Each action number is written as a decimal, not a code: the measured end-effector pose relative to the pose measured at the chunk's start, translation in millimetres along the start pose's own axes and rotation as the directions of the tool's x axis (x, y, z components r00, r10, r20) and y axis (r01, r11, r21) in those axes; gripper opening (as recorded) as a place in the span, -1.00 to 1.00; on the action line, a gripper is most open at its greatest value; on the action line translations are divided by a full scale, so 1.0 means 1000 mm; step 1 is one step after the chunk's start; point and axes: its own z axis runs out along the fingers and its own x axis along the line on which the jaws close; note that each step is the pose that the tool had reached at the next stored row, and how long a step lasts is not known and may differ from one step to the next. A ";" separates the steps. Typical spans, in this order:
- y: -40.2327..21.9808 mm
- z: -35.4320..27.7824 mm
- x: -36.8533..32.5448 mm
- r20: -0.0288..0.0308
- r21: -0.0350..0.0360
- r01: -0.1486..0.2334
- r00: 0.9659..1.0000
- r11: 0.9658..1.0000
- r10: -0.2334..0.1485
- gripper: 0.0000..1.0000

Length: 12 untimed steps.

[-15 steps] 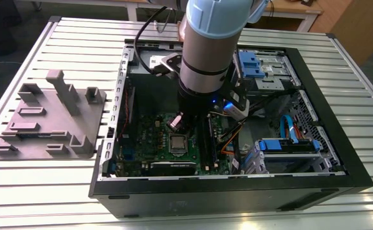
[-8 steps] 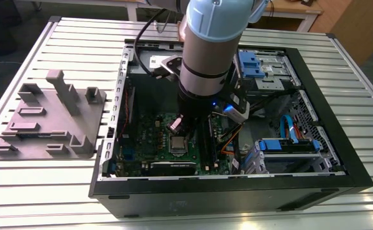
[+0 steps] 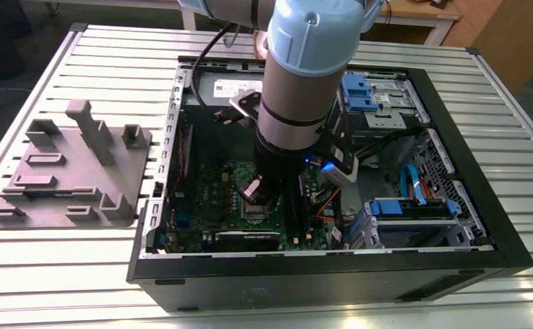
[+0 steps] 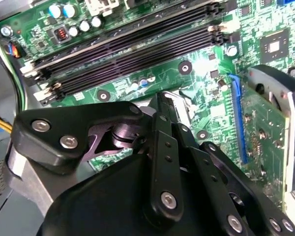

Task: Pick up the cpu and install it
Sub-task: 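Install the first cpu locking lever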

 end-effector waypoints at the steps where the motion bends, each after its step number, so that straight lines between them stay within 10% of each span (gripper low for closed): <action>1: -0.0008 0.0007 0.0005 0.000 0.000 0.000 1.000 1.000 0.000 -0.80; 12: -0.0099 0.0091 0.0079 0.000 0.000 -0.004 1.000 1.000 0.004 -0.80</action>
